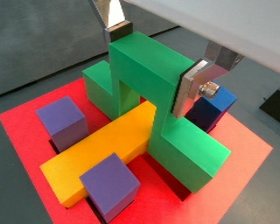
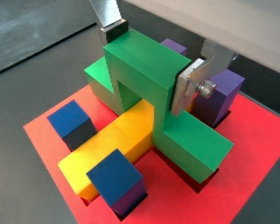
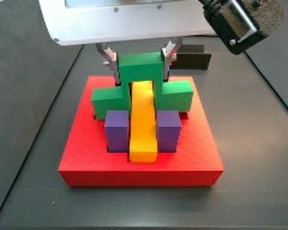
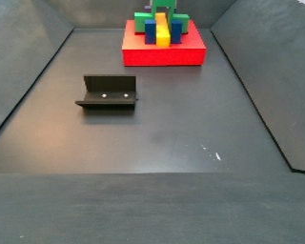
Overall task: Pick up the green object. Move up. Move to above the board. Insert the green object.
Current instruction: Insert the green object.
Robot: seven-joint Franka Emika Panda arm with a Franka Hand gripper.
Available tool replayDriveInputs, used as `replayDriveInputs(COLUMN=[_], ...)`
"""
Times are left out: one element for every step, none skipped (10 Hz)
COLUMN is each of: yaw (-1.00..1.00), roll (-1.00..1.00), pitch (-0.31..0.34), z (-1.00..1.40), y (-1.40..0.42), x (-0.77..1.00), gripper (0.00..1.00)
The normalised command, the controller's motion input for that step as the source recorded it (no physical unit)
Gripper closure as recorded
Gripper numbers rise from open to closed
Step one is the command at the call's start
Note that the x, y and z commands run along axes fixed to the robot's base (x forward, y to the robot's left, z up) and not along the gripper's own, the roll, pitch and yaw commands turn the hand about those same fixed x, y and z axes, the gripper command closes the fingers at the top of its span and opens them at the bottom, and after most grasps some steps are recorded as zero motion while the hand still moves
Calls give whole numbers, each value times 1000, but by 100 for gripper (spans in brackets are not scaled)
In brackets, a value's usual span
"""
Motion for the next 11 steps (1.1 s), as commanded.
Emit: replayDriveInputs(yaw=[-217,-169,-91,-91,-89,-57,-29,-49,-57,-77,-69], roll=[0,3,0,19,39,51,49,37,24,0,0], pitch=[0,0,0,0,0,0,0,0,0,0,0], z=[0,0,0,-6,-34,-31,-31,-71,-100,-137,-140], y=[0,0,0,0,0,0,0,0,0,-3,0], x=[6,0,0,0,0,0,0,0,0,0,0], gripper=[100,100,100,100,100,100,100,100,100,100,100])
